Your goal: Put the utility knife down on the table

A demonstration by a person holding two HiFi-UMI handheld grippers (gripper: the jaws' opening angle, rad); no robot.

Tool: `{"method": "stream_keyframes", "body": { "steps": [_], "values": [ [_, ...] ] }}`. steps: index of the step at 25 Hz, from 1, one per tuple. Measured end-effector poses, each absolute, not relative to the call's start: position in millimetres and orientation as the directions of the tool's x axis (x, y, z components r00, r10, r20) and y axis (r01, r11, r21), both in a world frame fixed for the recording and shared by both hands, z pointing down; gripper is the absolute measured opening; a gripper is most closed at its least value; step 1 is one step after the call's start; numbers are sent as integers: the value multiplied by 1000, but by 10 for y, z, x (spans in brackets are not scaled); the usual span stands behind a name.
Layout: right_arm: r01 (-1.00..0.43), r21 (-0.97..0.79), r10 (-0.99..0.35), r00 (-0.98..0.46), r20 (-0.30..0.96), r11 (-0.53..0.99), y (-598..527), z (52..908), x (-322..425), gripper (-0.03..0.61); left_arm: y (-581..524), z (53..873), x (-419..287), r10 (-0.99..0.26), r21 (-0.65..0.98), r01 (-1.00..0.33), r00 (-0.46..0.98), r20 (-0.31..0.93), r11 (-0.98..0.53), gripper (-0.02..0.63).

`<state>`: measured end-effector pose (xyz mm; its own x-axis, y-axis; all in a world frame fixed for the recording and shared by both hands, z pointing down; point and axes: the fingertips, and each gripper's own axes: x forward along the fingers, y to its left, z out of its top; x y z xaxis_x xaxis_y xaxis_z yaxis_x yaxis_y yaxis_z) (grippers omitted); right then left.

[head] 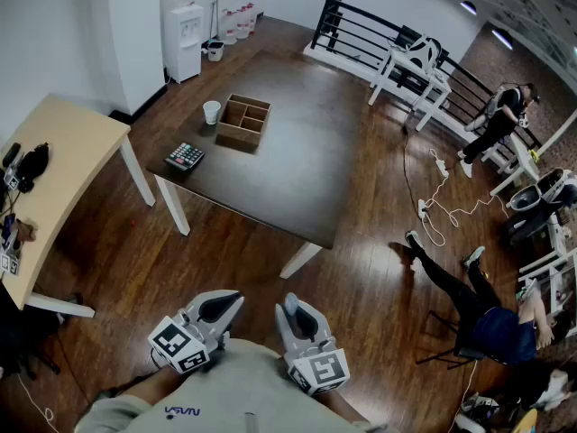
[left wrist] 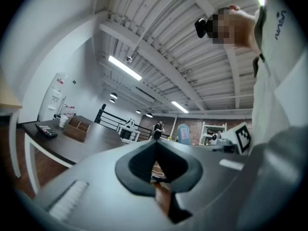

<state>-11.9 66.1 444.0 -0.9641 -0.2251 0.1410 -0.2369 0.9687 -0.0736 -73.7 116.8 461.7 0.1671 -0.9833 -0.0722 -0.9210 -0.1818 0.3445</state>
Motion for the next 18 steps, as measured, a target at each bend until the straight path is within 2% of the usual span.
{"method": "stream_keyframes", "body": {
  "steps": [7,18],
  "values": [
    [-242,-60,-229,-958,170,968,714,4436,-785,74,1256,4580,-1372,-986,333,-929,148,-70,-163,2],
    [-249,-55,-234,-954,187,967,275,4584,-1384,74,845,4680,-2015,-989,336,-931,126,-76,-144,2]
  ]
}}
